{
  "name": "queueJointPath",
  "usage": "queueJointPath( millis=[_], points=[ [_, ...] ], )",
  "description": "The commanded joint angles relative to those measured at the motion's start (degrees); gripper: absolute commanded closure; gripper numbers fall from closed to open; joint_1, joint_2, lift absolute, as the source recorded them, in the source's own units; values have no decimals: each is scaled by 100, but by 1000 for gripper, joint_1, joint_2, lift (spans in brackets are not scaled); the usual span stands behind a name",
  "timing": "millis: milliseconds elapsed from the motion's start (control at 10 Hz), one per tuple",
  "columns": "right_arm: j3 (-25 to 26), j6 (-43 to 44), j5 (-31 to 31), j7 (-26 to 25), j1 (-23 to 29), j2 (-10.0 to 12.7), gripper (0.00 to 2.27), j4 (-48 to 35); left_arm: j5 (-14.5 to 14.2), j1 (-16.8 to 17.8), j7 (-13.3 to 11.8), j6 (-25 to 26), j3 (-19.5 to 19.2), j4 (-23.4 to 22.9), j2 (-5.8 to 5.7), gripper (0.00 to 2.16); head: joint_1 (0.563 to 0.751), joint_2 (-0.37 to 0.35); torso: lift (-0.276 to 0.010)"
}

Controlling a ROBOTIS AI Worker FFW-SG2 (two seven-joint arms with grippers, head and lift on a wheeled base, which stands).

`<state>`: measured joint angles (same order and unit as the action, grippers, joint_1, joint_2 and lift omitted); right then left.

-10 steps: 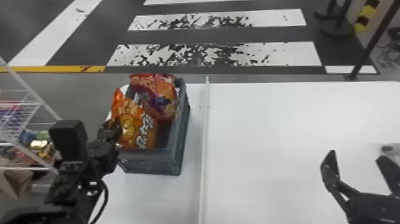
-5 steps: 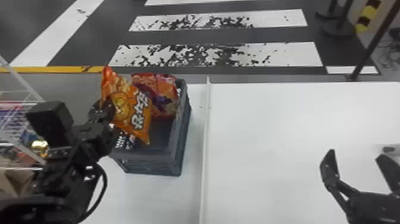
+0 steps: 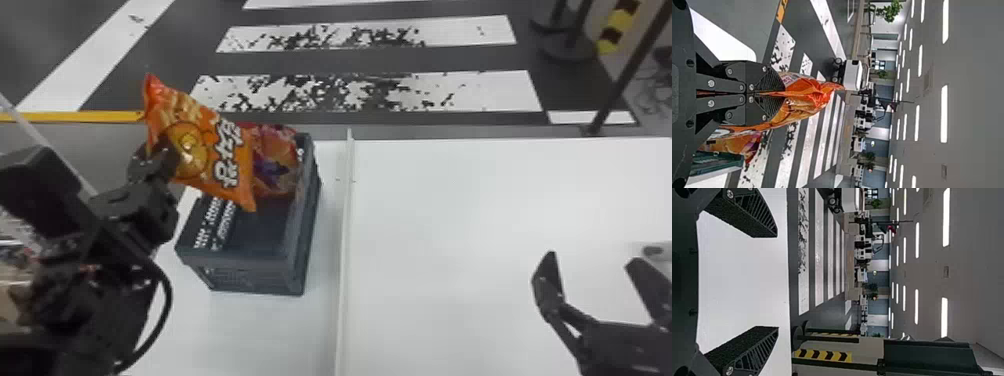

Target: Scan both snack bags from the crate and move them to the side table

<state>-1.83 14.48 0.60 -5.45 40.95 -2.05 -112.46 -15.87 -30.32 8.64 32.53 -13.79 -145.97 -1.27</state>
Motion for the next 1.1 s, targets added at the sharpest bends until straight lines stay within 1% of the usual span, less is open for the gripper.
queueJointPath(
  millis=[0,100,200,300,500,700,800,900,1000],
  points=[
    [-46,-21,-24,0,1,3,87,-22,-611,-53,68,12,-19,-152,12,2142,695,144,-75],
    [-54,-21,-33,0,1,3,87,-40,-962,-44,15,-5,-10,-125,30,2142,695,137,-75],
    [-63,-38,-60,0,18,3,87,-66,-1244,0,-90,-58,60,-64,56,2142,695,122,-75],
    [-63,-38,-68,0,27,3,87,-75,-1340,44,-152,-76,192,42,74,2142,695,111,-75],
    [-28,-38,-68,0,27,3,87,-75,-1331,105,-275,-76,614,323,39,2142,695,62,-75],
    [-28,-38,-68,0,18,21,87,-66,-1235,167,-451,-269,1247,754,74,2142,695,-6,-75],
    [-28,-38,-68,0,10,21,87,-66,-980,255,-468,-357,1634,1026,74,2142,695,-26,-75],
    [-19,-38,-60,-9,10,29,87,-48,-637,378,-468,-445,2055,1387,65,2142,695,-67,-75],
    [-2,-38,-51,-9,10,21,87,-40,-356,483,-468,-620,2389,1826,65,2142,695,-114,-75]
  ],
)
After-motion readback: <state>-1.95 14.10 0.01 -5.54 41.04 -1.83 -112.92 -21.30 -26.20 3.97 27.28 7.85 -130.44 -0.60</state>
